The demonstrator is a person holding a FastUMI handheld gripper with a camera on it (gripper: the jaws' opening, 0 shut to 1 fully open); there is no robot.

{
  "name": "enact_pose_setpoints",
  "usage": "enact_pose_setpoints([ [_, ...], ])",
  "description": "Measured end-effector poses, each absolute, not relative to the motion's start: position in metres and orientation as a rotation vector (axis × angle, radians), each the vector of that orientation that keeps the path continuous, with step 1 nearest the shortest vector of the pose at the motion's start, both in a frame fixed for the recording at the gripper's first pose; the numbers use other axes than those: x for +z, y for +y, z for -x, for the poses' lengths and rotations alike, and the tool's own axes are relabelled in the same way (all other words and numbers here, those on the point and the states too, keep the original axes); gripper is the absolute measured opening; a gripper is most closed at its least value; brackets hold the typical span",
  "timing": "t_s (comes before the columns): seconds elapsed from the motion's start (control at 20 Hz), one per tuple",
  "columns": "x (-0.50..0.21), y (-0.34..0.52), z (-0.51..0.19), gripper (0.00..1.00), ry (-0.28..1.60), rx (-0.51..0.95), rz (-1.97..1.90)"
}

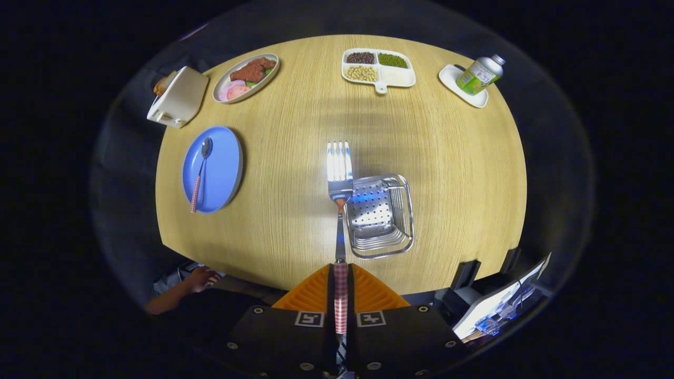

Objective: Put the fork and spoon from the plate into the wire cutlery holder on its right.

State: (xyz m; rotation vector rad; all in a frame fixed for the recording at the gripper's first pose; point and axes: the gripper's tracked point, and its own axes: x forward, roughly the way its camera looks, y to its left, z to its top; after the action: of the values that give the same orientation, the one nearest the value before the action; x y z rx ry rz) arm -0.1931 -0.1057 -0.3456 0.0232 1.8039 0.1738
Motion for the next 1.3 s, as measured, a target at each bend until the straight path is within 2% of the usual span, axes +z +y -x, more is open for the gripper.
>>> enact_pose_setpoints([
  [0.5,-0.352,-0.152,0.223,0.08,2.102,0.286,0.035],
  [0.9,-0.357,-0.168,0.213,0.08,2.288,0.332,0.148],
  [1.3,-0.36,-0.15,0.191,0.11,2.341,0.355,0.1],
])
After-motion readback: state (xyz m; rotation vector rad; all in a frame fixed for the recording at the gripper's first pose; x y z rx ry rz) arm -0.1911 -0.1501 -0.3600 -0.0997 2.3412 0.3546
